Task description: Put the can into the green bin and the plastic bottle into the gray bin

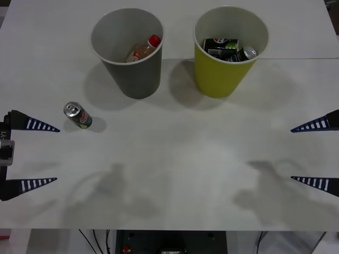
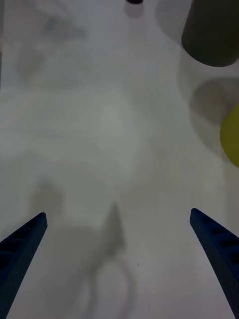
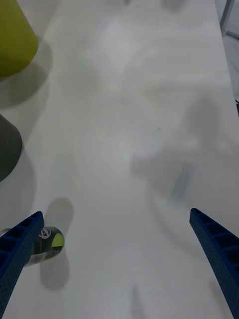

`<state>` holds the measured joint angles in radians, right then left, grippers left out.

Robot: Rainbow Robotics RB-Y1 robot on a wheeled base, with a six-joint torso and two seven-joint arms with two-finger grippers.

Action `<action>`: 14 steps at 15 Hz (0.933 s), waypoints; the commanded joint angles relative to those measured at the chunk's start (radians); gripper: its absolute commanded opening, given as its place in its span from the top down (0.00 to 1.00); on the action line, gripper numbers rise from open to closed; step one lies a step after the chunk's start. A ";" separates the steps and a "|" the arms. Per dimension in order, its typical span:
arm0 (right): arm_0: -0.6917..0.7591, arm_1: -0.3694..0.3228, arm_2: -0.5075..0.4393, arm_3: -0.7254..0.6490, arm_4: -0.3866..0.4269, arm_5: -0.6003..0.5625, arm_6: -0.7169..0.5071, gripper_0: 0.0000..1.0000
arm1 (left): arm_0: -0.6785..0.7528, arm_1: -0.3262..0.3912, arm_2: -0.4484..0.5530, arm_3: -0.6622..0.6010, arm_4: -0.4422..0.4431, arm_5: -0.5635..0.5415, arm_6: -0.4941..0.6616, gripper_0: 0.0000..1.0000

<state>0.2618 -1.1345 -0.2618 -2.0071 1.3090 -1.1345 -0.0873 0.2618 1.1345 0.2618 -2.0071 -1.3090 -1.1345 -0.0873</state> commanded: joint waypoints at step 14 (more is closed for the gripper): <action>0.000 0.000 0.000 0.000 0.000 0.000 0.000 0.00 | -0.001 0.005 -0.012 -0.007 -0.070 0.102 0.383 0.00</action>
<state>0.2618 -1.1345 -0.2618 -2.0071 1.3090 -1.1345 -0.0873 0.2584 1.1389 0.2534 -2.0106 -1.3689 -1.0548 0.2582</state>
